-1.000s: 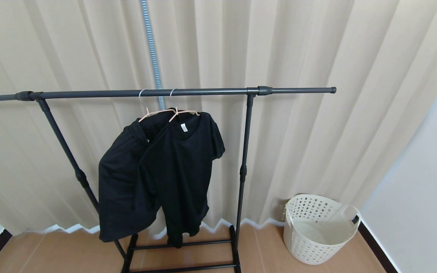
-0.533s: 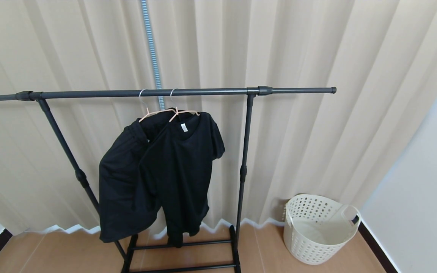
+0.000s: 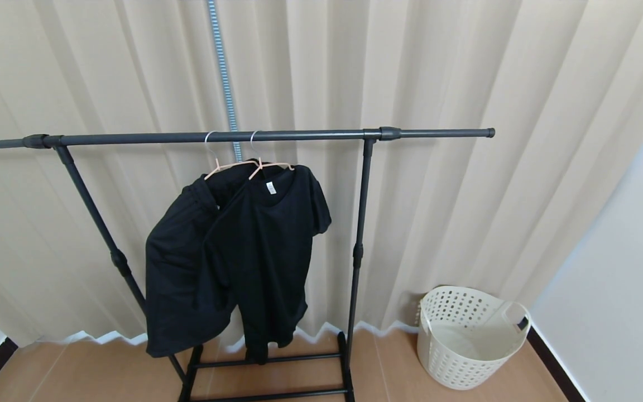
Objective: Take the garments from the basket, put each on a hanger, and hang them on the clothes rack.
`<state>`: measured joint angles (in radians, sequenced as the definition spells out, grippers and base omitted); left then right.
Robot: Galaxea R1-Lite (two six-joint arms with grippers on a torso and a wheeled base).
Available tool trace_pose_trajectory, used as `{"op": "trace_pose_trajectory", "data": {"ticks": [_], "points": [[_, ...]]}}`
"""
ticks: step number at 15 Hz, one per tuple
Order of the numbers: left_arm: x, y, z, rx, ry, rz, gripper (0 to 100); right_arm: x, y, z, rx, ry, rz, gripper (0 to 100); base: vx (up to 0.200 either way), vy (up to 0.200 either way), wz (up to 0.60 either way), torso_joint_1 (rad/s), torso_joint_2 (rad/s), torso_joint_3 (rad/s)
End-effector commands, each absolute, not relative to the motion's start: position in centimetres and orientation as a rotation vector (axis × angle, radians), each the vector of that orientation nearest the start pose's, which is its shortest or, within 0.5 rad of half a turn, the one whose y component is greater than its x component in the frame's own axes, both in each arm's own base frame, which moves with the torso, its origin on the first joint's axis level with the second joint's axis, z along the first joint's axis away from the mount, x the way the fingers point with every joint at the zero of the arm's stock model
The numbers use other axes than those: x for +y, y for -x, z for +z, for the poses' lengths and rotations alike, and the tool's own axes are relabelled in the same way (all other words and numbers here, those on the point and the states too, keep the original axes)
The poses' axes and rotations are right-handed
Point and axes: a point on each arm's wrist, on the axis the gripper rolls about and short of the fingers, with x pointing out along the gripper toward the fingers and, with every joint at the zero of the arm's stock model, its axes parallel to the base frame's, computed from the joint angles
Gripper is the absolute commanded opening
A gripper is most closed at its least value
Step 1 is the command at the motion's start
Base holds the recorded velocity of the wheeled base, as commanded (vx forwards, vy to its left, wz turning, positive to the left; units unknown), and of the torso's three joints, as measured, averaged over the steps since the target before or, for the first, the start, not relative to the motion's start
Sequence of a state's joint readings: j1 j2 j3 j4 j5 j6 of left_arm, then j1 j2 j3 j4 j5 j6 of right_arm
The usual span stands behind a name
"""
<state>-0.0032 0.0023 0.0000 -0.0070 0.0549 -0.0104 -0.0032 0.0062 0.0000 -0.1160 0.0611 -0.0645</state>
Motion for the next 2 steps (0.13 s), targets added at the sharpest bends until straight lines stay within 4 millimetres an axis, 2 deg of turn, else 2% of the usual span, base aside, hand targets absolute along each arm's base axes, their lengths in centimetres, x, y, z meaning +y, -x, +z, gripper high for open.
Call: {"op": "trace_pose_trajectory", "data": {"ticks": [1, 2], "points": [[0.13, 2.26, 7.63, -0.005, 0.011, 0.052, 100, 0.14, 2.27, 8.76, -0.109, 0.068, 0.055, 100, 0.0, 0.0, 0.0, 0.0, 0.0, 0.0], [0.13, 2.26, 7.63, -0.005, 0.011, 0.052, 100, 0.14, 2.26, 8.76, -0.108, 0.069, 0.053, 100, 0.0, 0.0, 0.0, 0.0, 0.0, 0.0]]}}
